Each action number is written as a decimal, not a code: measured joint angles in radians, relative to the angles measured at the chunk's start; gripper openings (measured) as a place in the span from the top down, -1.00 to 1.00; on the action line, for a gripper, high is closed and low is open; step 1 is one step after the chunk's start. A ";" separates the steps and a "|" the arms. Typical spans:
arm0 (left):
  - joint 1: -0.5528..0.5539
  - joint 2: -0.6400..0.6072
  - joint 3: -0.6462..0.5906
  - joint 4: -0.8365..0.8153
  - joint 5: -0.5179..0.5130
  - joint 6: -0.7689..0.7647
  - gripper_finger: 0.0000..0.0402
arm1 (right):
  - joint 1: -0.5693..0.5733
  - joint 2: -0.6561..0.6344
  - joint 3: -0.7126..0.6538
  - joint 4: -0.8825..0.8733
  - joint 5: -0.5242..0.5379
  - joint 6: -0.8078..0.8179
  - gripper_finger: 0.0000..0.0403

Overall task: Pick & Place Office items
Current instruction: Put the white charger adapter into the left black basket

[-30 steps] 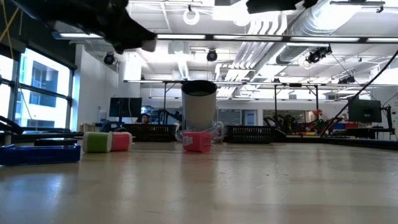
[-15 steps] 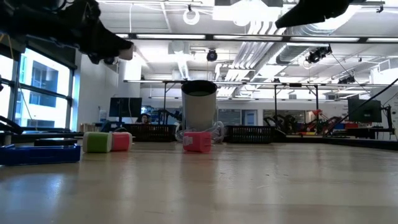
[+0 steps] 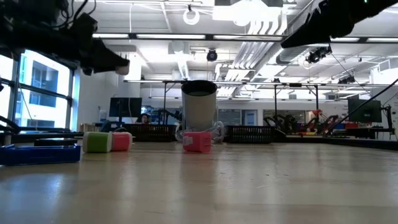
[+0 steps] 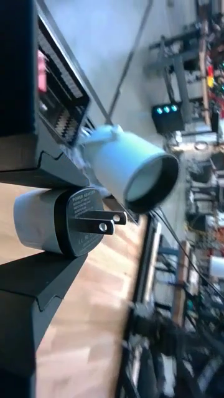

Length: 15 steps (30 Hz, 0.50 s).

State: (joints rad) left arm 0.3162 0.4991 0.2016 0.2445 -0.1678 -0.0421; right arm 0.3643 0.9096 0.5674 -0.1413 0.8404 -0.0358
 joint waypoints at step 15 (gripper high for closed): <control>0.216 0.388 0.000 0.401 0.070 0.018 0.34 | 0.004 0.000 -0.100 0.143 0.022 0.016 -0.32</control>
State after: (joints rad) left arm 0.5321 0.8867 0.2012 0.6450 -0.0981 -0.0238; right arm 0.3687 0.9096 0.4679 0.0021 0.8627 -0.0196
